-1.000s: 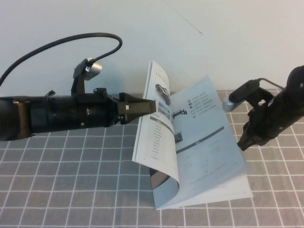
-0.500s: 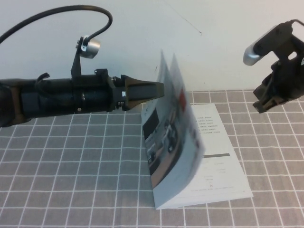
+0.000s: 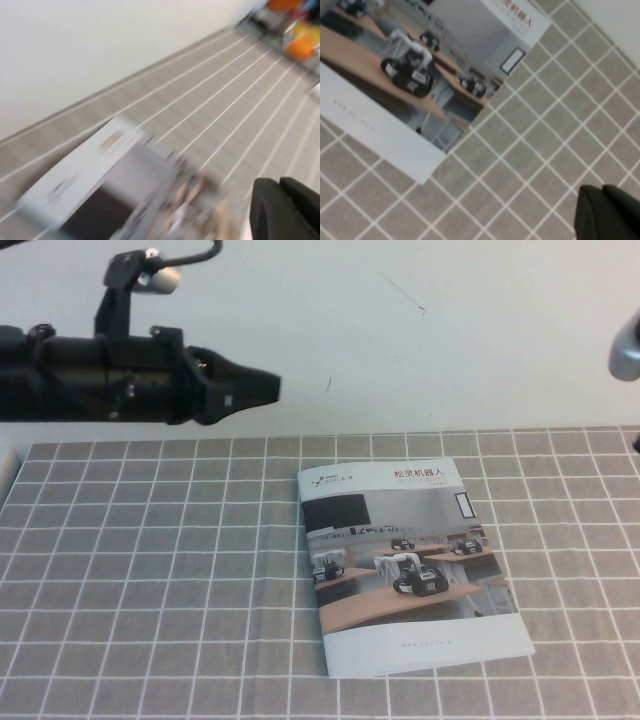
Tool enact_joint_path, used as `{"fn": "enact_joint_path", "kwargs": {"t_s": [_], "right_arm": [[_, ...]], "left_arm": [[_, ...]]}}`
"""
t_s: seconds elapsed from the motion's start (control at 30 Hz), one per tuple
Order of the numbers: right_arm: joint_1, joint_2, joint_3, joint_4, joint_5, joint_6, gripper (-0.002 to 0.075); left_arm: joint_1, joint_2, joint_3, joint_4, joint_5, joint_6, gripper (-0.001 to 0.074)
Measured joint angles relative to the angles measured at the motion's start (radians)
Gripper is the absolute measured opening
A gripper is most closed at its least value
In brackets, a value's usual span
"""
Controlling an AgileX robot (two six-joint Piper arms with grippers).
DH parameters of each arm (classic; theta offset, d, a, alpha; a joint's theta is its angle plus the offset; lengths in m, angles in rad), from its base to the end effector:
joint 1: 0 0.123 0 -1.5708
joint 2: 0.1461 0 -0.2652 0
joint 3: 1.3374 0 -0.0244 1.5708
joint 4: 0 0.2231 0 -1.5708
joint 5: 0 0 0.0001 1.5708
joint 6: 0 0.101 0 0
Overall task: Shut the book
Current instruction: 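Close the open booklet and leave it lying on the table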
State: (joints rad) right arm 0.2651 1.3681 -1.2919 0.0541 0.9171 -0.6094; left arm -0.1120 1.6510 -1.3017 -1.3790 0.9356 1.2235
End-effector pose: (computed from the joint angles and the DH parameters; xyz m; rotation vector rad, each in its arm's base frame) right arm 0.2595 0.0749 0.3352 -1.0284 2.2530 -0.0802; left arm 0.3241 -0.1168 0.3167 0.6326 1.9169 -1.0294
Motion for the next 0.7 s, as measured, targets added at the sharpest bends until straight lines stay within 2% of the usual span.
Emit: {"fn": "enact_joint_path", "kwargs": {"t_s": [0.13, 0.23, 0.37, 0.47, 0.57, 0.7], "right_arm": [[0.000, -0.092, 0.039, -0.068, 0.110, 0.058, -0.0003], [0.000, -0.186, 0.098, -0.091, 0.155, 0.094, -0.0003], [0.000, -0.328, 0.232, -0.095, 0.153, 0.163, -0.0003], [0.000, -0.444, 0.370, -0.095, 0.096, 0.229, -0.0003], [0.000, -0.564, 0.515, -0.096, 0.009, 0.280, -0.0003], [0.000, -0.727, 0.689, -0.060, -0.106, 0.318, -0.0003]], "left_arm": [[0.053, -0.093, 0.000, 0.374, -0.044, -0.163, 0.0002], [0.109, -0.175, 0.017, 0.545, -0.053, -0.276, 0.0001], [0.204, -0.320, 0.128, 0.594, -0.177, -0.338, 0.0000], [0.253, -0.453, 0.260, 0.595, -0.356, -0.346, -0.0001], [0.264, -0.584, 0.412, 0.593, -0.522, -0.310, -0.0001], [0.236, -0.721, 0.590, 0.531, -0.708, -0.239, -0.0001]]}}
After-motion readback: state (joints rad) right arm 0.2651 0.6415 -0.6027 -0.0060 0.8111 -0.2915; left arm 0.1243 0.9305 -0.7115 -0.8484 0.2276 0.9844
